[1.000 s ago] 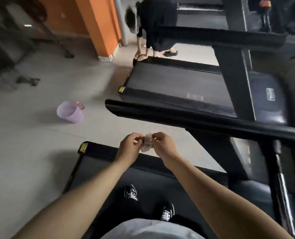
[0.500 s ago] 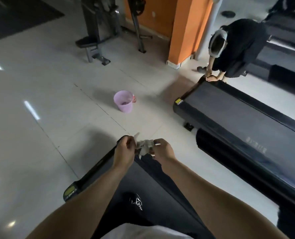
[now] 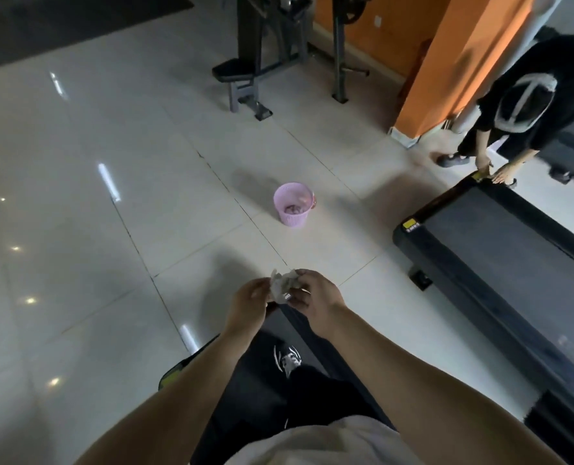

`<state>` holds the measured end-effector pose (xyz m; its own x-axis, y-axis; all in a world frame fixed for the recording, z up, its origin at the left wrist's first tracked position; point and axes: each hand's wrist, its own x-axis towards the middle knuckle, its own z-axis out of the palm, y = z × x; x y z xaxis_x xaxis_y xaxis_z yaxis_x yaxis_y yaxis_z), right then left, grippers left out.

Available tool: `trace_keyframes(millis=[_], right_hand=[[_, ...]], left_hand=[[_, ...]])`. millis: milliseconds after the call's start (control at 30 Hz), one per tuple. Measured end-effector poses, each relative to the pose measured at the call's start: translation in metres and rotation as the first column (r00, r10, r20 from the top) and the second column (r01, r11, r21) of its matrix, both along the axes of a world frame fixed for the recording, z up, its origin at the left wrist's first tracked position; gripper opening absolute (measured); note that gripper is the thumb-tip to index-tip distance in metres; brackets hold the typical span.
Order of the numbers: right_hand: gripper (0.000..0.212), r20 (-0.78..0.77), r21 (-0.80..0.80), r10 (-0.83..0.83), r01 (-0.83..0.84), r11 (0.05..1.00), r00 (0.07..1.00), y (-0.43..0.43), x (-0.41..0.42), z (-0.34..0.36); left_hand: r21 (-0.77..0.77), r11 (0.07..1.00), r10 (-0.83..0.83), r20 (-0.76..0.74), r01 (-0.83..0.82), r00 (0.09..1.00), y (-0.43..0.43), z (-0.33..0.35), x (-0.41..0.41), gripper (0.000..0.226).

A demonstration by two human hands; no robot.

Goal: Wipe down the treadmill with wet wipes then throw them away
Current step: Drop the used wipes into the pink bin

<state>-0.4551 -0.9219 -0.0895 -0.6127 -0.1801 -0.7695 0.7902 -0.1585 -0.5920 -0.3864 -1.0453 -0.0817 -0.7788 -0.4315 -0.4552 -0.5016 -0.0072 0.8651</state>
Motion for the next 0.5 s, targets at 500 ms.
trace_keyframes(millis=[500], right_hand=[[0.022,0.085,0.050,0.111,-0.115,0.992,0.990,-0.168,-0.245,-0.075]], left_hand=[[-0.112,0.968,-0.194,0.228,0.224,0.954,-0.158,-0.062,-0.243,0.014]])
